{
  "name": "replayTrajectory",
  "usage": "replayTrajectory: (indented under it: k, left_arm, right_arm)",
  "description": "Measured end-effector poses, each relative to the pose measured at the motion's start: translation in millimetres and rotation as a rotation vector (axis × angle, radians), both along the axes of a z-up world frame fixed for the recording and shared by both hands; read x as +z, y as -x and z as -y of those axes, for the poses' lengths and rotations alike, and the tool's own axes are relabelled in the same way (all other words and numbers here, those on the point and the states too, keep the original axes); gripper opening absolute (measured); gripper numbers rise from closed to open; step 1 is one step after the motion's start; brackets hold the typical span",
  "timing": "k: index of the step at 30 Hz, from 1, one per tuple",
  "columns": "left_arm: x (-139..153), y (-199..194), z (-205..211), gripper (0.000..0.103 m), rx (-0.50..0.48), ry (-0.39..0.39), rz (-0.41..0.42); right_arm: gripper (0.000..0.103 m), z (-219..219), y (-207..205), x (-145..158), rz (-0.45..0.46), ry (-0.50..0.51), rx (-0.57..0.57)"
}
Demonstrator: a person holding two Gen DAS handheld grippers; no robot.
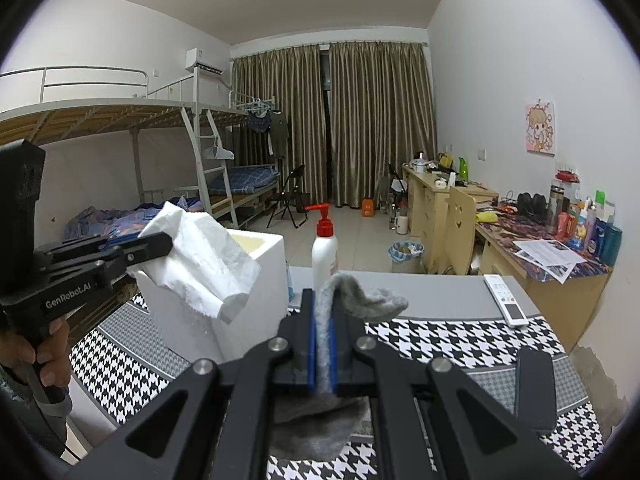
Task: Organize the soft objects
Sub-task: 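Lift the tissue pack and grey sock and carry both over the white foam box, then open the left tool to drop the tissue pack into the foam box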
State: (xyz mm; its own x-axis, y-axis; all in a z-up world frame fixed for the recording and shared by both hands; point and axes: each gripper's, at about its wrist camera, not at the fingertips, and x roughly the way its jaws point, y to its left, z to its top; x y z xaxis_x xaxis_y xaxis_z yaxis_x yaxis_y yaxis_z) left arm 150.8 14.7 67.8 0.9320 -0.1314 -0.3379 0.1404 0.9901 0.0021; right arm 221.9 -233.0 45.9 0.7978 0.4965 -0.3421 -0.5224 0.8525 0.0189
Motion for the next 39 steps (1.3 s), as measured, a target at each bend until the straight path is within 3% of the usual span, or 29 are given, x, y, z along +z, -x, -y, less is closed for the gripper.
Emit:
replayTrajectory:
  k: [15, 39]
  left_arm:
    - [13, -16, -19, 0.011, 0.069, -0.002, 0.044]
    - [15, -32, -43, 0.011, 0.170, -0.005, 0.046]
  right_arm:
    - [0.008, -24, -13, 16, 0.053, -0.020, 0.038]
    - [0.008, -70, -24, 36, 0.098, 0.008, 0.131]
